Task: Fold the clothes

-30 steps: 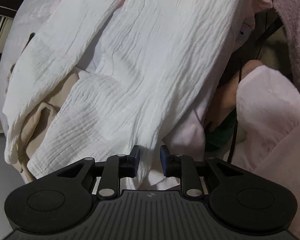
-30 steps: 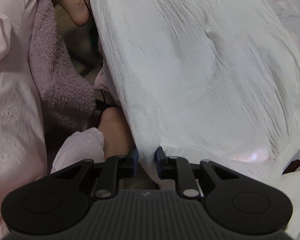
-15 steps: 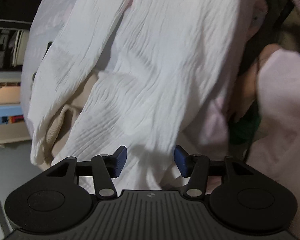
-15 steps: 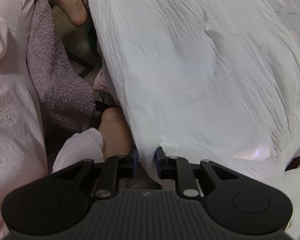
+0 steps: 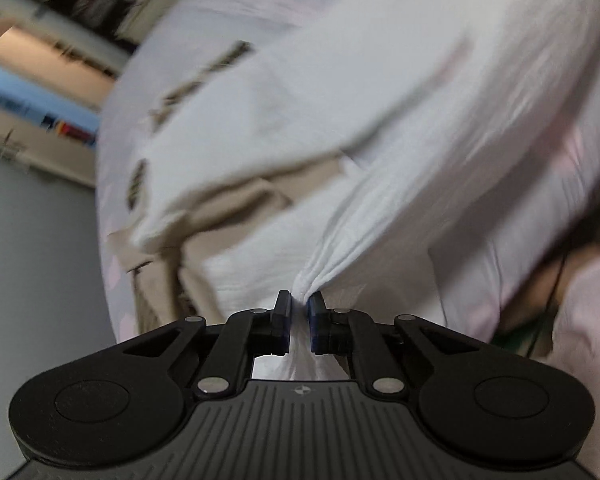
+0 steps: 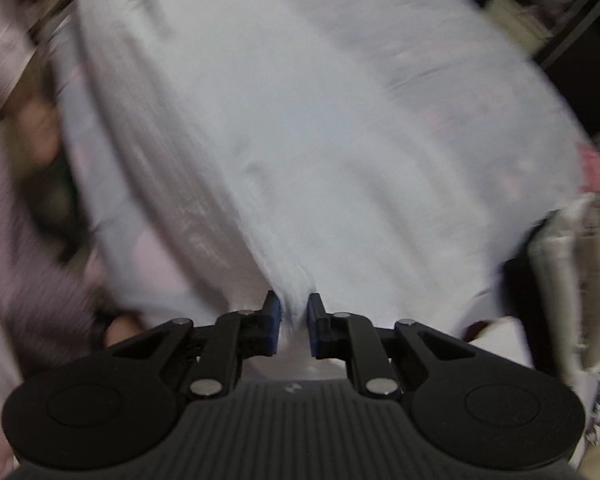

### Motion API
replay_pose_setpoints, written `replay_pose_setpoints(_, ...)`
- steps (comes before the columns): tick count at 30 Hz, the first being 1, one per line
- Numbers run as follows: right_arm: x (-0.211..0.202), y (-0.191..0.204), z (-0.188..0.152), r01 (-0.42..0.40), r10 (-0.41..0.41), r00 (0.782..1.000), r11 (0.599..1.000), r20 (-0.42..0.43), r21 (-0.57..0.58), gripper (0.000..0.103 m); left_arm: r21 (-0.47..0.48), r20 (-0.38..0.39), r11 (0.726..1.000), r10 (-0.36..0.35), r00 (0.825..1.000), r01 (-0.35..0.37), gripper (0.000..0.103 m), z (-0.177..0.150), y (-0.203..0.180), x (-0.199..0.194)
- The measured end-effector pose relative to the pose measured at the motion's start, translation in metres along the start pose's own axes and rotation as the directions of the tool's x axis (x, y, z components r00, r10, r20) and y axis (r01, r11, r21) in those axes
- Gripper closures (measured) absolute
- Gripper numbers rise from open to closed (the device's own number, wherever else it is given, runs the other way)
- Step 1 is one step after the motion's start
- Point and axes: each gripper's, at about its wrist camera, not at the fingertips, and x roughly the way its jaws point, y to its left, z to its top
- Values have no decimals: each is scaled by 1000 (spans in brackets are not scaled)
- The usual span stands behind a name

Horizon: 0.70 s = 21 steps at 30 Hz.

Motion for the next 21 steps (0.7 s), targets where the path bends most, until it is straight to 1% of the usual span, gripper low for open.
replay_pose_setpoints(2,-6,-10,6,47,-49,998,998,46,39,87,-58,17,998,11,1000,-10,96,9,14,-7)
replay_pose_setpoints(4,-7,-17,14,95,-99,993,993,66,63,87,-108,34,994,34,999,-30,96,23,26,-11)
replay_pose_setpoints(7,1,-26,27,179,-184,981,981,64,78,87,-162,56,984,83,995,-73,96,51,44,-10)
replay_pose_setpoints(10,15,-36,40,244,-251,966,964,57,108,88,-168,58,976,148,987,-137,97,82,58,2)
replay_pose_setpoints(15,32,-62,62,292,-300,953,946,34,138,89,-213,40,956,213,976,-200,97,124,77,37)
replay_pose_setpoints(17,42,-72,69,313,-320,947,937,22,156,89,-206,38,956,223,974,-211,96,135,78,51)
replay_pose_setpoints(21,69,-94,84,317,-324,946,928,2,196,89,-190,4,955,234,972,-229,96,153,78,85)
